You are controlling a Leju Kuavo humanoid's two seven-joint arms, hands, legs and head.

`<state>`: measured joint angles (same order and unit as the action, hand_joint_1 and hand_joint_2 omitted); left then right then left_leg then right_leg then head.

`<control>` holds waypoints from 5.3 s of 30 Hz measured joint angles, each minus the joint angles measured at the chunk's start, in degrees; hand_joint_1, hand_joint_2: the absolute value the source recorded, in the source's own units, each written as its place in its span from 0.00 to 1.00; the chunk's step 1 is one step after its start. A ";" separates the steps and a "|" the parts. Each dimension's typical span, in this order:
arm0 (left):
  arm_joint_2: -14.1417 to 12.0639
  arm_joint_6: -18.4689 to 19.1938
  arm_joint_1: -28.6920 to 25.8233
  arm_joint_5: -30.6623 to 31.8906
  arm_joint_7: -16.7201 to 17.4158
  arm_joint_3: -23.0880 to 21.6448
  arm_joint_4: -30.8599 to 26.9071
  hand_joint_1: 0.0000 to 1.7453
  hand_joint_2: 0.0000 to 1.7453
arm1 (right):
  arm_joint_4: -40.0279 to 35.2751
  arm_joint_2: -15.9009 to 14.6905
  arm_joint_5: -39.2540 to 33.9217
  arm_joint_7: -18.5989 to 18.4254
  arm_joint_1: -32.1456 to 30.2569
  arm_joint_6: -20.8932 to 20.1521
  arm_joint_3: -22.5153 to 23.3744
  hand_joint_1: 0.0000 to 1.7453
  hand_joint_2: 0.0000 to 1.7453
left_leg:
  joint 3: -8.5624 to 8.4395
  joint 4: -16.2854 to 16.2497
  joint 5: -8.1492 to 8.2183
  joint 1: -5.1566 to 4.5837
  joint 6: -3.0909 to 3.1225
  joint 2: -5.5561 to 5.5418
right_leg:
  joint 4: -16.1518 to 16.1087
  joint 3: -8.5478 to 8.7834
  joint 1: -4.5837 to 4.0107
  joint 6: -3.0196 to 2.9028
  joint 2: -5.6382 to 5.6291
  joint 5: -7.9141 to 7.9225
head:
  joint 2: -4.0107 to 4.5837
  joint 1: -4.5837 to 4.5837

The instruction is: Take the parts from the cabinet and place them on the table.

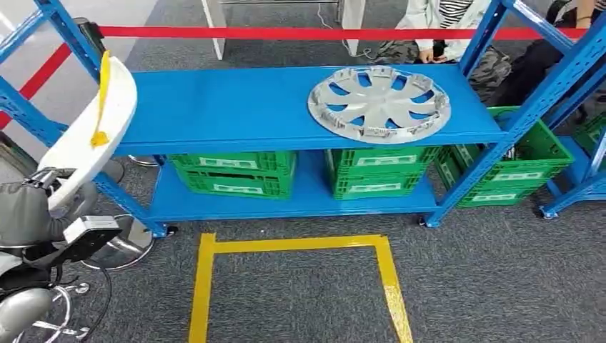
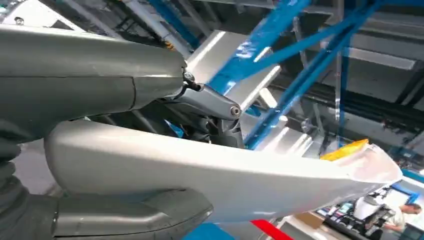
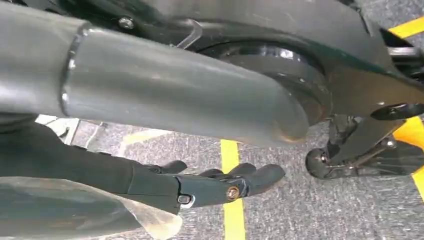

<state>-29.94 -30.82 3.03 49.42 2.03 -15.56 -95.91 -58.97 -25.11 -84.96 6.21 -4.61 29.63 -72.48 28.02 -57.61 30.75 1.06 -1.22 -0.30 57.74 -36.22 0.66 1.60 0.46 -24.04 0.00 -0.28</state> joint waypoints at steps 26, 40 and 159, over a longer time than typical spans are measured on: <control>0.92 0.28 2.75 -0.55 -0.87 -4.59 0.61 1.00 1.00 | -13.75 -4.55 -0.02 4.46 -7.85 10.01 4.64 0.00 0.00 | 7.58 -13.57 -0.85 -0.55 0.25 0.32 | -1.31 2.44 -0.63 -2.14 0.21 -2.02 | 0.00 -0.07; 1.33 -0.07 2.98 -1.27 -1.03 -5.46 1.57 1.00 1.00 | -18.01 -5.70 -0.04 3.98 -12.72 10.23 9.66 0.00 0.00 | 6.63 0.80 -6.15 -0.73 3.18 0.93 | 17.38 -2.59 -0.30 1.46 -0.35 -9.79 | 0.00 0.39; 2.71 2.21 13.17 -9.11 -2.05 -10.66 5.86 1.00 1.00 | -17.49 -8.54 -0.07 -3.89 -5.16 6.36 -1.00 0.00 0.00 | 5.47 0.23 -5.37 -1.09 3.54 -0.01 | 16.56 -2.73 -0.09 0.86 -0.37 -13.25 | 0.00 0.72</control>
<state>-27.23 -28.61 16.19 40.30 -0.02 -26.23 -90.05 -76.45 -33.66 -85.02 2.32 -9.77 35.99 -73.48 33.49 -57.37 25.37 -0.02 2.32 -0.31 74.29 -38.95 0.57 2.46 0.09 -37.28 0.00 0.44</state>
